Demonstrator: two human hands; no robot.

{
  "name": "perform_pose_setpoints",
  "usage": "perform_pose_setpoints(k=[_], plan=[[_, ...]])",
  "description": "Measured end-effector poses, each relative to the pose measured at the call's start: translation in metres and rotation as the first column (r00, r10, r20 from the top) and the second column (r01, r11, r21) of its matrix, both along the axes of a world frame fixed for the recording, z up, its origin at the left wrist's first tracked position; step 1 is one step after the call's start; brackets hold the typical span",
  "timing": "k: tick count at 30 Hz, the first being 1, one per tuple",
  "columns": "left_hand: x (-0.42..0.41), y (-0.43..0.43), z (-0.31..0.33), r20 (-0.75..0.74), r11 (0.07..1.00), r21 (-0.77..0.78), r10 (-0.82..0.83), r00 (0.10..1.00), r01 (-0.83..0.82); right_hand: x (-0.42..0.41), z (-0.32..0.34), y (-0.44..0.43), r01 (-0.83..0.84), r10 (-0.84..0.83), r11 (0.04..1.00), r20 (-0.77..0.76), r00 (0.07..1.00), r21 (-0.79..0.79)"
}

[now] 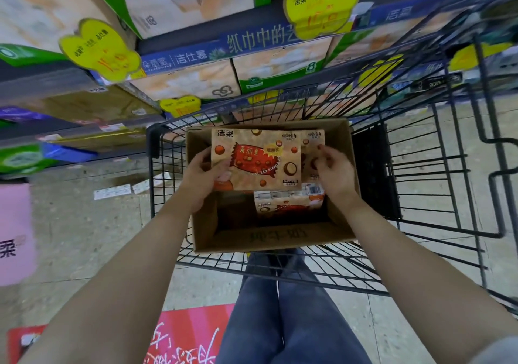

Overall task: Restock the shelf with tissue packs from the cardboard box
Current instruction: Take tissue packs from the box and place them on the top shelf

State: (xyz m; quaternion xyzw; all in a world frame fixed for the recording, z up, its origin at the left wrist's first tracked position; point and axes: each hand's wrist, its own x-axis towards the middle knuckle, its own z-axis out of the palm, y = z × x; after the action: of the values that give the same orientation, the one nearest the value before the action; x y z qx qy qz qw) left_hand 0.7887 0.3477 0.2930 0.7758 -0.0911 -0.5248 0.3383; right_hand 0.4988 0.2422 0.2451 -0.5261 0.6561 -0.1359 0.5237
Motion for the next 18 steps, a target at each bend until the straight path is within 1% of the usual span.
perform_pose_setpoints(k=[1,2,3,4,6,8,11,14,18], plan=[[0.005,0.003,0.001,-0.007,1.000,0.000,0.004,1.000,-0.004,-0.002,-0.012,-0.006,0.026,-0.029,0.999,-0.098,0.995,-0.032],[0.009,0.007,0.002,-0.012,1.000,-0.010,0.009,1.000,-0.009,0.000,-0.013,-0.011,0.019,-0.020,1.000,-0.190,0.982,-0.008],[0.014,0.011,0.002,-0.015,1.000,-0.014,0.022,1.000,-0.022,0.001,-0.021,-0.016,0.014,-0.004,0.999,-0.229,0.974,0.039],[0.017,0.014,0.003,-0.019,0.999,-0.025,0.038,0.999,-0.039,0.005,-0.024,-0.021,0.019,0.009,0.993,-0.231,0.973,0.120],[0.023,0.022,0.003,-0.029,0.998,-0.033,0.058,0.998,-0.059,0.011,-0.029,-0.026,0.050,-0.005,0.964,-0.169,0.986,0.262],[0.027,0.028,0.004,-0.065,0.997,-0.034,0.061,0.996,-0.064,0.014,-0.034,-0.027,0.065,-0.033,0.934,-0.099,0.995,0.351],[0.028,0.031,0.008,-0.136,1.000,-0.017,0.015,0.991,-0.018,0.015,-0.037,-0.023,0.102,-0.081,0.949,-0.083,0.993,0.298],[0.027,0.029,0.010,-0.156,1.000,-0.018,-0.024,0.987,0.022,0.016,-0.029,-0.019,0.146,-0.134,0.955,-0.061,0.989,0.259],[0.029,0.031,0.010,-0.175,1.000,-0.024,-0.005,0.985,0.001,0.012,-0.024,-0.017,0.178,-0.171,0.943,-0.048,0.984,0.282]])
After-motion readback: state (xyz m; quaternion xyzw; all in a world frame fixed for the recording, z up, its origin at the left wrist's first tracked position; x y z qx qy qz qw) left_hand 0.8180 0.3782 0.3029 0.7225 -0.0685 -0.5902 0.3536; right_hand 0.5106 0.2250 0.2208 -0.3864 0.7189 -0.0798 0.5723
